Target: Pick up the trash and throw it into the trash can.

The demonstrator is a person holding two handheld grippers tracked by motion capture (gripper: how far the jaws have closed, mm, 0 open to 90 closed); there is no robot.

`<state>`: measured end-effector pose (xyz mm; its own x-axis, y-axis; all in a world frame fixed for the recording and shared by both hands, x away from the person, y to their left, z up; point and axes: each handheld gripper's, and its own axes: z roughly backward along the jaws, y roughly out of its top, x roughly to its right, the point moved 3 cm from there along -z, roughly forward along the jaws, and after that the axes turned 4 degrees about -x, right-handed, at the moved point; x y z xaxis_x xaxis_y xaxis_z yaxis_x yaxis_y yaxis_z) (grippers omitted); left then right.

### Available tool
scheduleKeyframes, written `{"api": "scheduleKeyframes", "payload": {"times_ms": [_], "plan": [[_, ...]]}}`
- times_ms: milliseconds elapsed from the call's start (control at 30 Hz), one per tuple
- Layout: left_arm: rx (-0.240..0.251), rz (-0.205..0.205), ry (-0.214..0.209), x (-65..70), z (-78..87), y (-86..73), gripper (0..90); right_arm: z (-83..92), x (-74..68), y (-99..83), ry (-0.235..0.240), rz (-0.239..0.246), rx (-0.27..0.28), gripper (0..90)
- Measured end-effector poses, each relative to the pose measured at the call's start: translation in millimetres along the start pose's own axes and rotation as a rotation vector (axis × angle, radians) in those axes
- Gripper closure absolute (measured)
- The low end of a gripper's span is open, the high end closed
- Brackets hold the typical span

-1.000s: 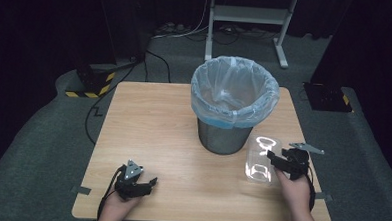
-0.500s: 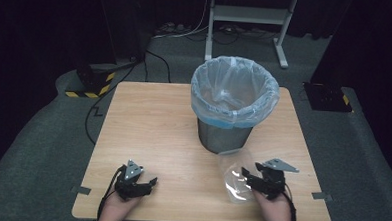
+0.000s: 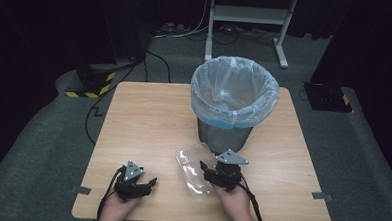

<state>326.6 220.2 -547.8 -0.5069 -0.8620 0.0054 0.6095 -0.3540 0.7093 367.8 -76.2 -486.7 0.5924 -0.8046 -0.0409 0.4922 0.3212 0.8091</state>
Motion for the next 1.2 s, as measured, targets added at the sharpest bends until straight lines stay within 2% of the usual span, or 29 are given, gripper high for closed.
{"api": "scheduleKeyframes", "payload": {"times_ms": [67,133,167,200,233,267,300,333,367,433,500,533,567,600,633,667,700,733,767,800,833,900,933,967,1067,1133,1200], "plan": [[0.005,-0.011,-0.011,1.6,0.6,-0.3,37.8,13.5,8.6,-1.9,-0.028,0.010,0.022,44.1],[0.018,-0.039,0.013,4.9,1.8,-0.4,46.1,25.9,23.4,-8.4,-0.063,0.001,0.033,50.5],[0.020,-0.060,0.039,7.8,1.8,0.5,51.3,29.4,29.5,-11.9,-0.078,-0.008,0.037,53.3],[0.003,-0.042,0.042,10.3,2.4,3.1,57.4,34.0,39.7,-18.7,-0.098,-0.020,0.028,56.2],[0.003,-0.042,0.042,10.3,2.4,3.1,62.3,36.1,46.5,-24.8,-0.109,-0.030,0.013,59.1],[0.040,-0.007,-0.038,20.4,5.2,10.4,66.0,36.3,52.0,-30.7,-0.121,-0.031,0.002,62.2],[0.053,-0.011,-0.050,27.1,6.3,15.1,69.3,35.8,55.3,-36.4,-0.120,-0.030,-0.018,65.1],[0.053,-0.011,-0.050,27.1,6.3,15.1,72.0,35.8,55.3,-36.4,-0.120,-0.030,-0.018,65.1],[0.066,0.001,-0.086,42.2,4.1,24.1,74.1,31.1,54.8,-45.9,-0.106,-0.029,-0.052,67.9],[0.068,0.020,-0.138,56.0,-2.0,31.5,75.5,24.8,45.8,-50.7,-0.078,-0.026,-0.082,68.3],[0.067,0.024,-0.142,64.9,-9.3,36.0,75.5,17.4,33.4,-50.1,-0.060,0.005,-0.080,69.0],[0.067,0.024,-0.142,64.9,-9.3,36.0,75.5,17.4,33.4,-50.1,-0.060,0.005,-0.080,69.0],[0.069,0.026,-0.139,67.5,-13.7,38.1,75.6,11.2,21.1,-46.2,-0.034,0.029,-0.080,68.4],[0.065,0.064,-0.136,65.6,-19.6,41.1,78.1,5.5,11.0,-42.1,-0.015,0.045,-0.080,68.9],[0.067,0.082,-0.116,62.7,-20.8,41.9,78.9,0.3,3.6,-38.3,0.003,0.066,-0.087,70.3],[0.067,0.094,-0.088,57.6,-20.9,42.1,81.8,-5.3,-3.2,-34.5,-0.003,0.079,-0.079,71.7],[0.068,0.105,-0.083,51.1,-20.7,41.7,81.8,-10.3,-6.7,-30.2,-0.007,0.090,-0.076,71.3],[0.068,0.105,-0.083,51.1,-20.7,41.7,80.4,-15.0,-7.2,-26.1,-0.002,0.093,-0.077,69.6],[0.078,0.133,-0.086,39.2,-18.4,40.9,77.8,-18.5,-6.7,-22.5,0.008,0.079,-0.079,67.6],[0.078,0.131,-0.077,35.1,-15.3,40.3,77.3,-20.4,-5.4,-19.4,0.004,0.074,-0.078,67.6],[0.083,0.131,-0.064,32.5,-12.7,40.2,77.0,-20.7,-3.2,-16.7,-0.007,0.085,-0.072,66.4],[0.089,0.135,-0.054,27.8,-7.8,39.8,76.5,-15.6,1.0,-13.3,-0.018,0.067,-0.061,65.2],[0.110,0.162,-0.047,21.8,0.1,39.6,75.9,-12.8,3.0,-12.0,-0.019,0.058,-0.054,63.9],[0.110,0.162,-0.047,21.8,0.1,39.6,74.8,-7.9,5.6,-9.9,-0.022,0.043,-0.035,62.7],[0.161,0.196,-0.027,17.3,12.5,40.5,70.4,1.5,5.2,-5.7,-0.008,0.032,-0.007,58.6],[0.186,0.223,-0.056,18.9,18.5,41.9,64.7,3.7,-1.3,-3.3,0.018,0.026,-0.004,55.5],[0.195,0.217,-0.075,24.4,20.9,44.9,57.5,0.1,-9.2,-1.2,0.062,0.011,0.000,52.7]]}}
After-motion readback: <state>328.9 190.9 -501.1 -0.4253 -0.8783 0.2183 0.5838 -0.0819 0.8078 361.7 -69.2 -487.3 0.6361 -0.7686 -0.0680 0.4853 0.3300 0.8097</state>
